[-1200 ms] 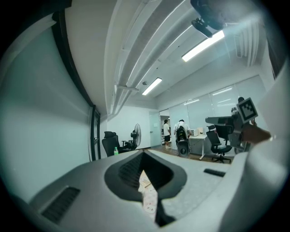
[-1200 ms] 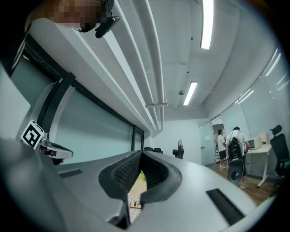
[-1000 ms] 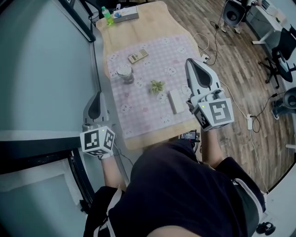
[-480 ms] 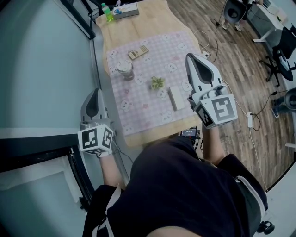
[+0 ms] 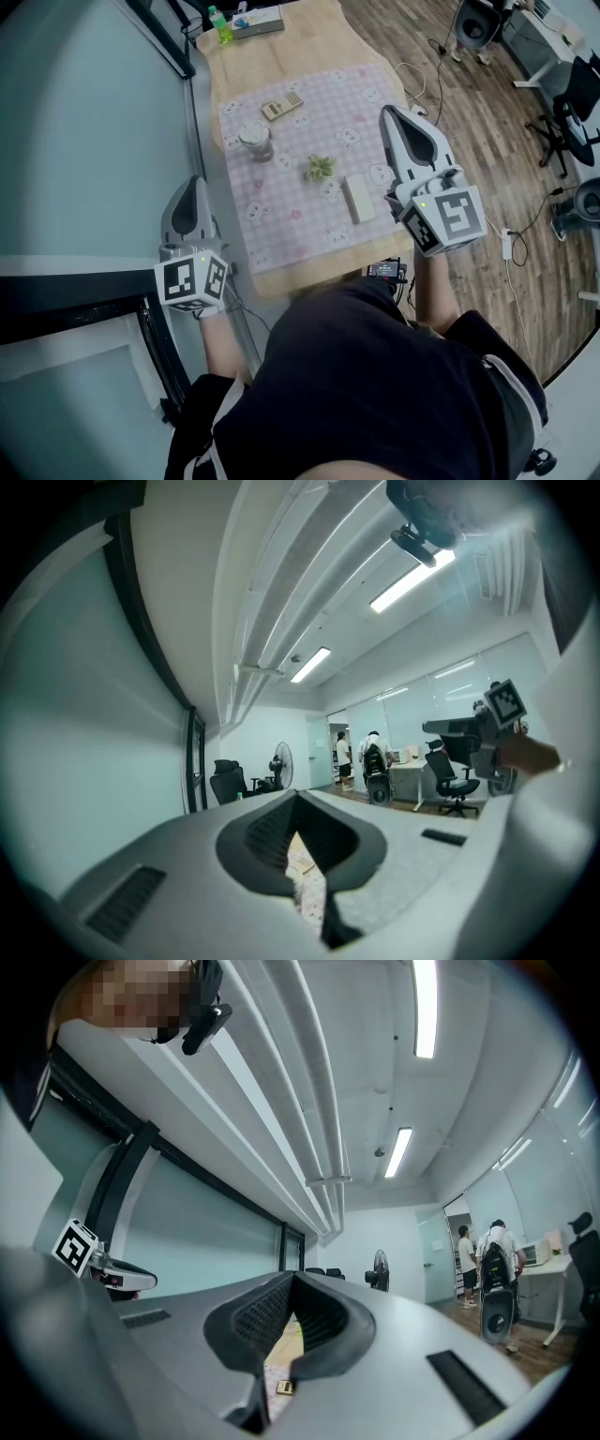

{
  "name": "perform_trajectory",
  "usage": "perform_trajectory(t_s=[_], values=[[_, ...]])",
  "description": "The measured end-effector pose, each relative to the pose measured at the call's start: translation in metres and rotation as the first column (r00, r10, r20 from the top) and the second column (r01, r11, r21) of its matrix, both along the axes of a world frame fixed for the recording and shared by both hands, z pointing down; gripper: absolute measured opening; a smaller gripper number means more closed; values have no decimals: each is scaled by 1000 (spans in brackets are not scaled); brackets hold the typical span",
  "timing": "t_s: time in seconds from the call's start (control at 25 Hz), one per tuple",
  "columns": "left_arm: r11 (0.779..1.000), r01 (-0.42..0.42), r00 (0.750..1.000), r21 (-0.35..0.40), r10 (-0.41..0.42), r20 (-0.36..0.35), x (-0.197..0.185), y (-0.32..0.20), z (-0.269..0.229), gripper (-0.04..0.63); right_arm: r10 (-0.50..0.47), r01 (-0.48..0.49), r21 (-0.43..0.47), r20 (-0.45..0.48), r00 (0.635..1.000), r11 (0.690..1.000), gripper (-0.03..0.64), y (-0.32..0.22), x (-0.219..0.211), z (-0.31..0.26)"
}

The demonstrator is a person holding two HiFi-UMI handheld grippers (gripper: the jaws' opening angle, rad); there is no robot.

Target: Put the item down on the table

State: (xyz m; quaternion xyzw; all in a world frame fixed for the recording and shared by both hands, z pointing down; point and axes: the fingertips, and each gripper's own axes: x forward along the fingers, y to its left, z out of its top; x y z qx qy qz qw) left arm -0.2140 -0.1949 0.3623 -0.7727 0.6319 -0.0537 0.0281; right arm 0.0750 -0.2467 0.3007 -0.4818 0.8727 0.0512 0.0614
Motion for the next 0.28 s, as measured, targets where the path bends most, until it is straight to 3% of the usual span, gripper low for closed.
perform_trajectory(t_s=[0.28], values=[[997,58,998,42,-58,-4,-12,15,-10,-5,-11,10,-20,-26,1000,1000,15,5,3,2]])
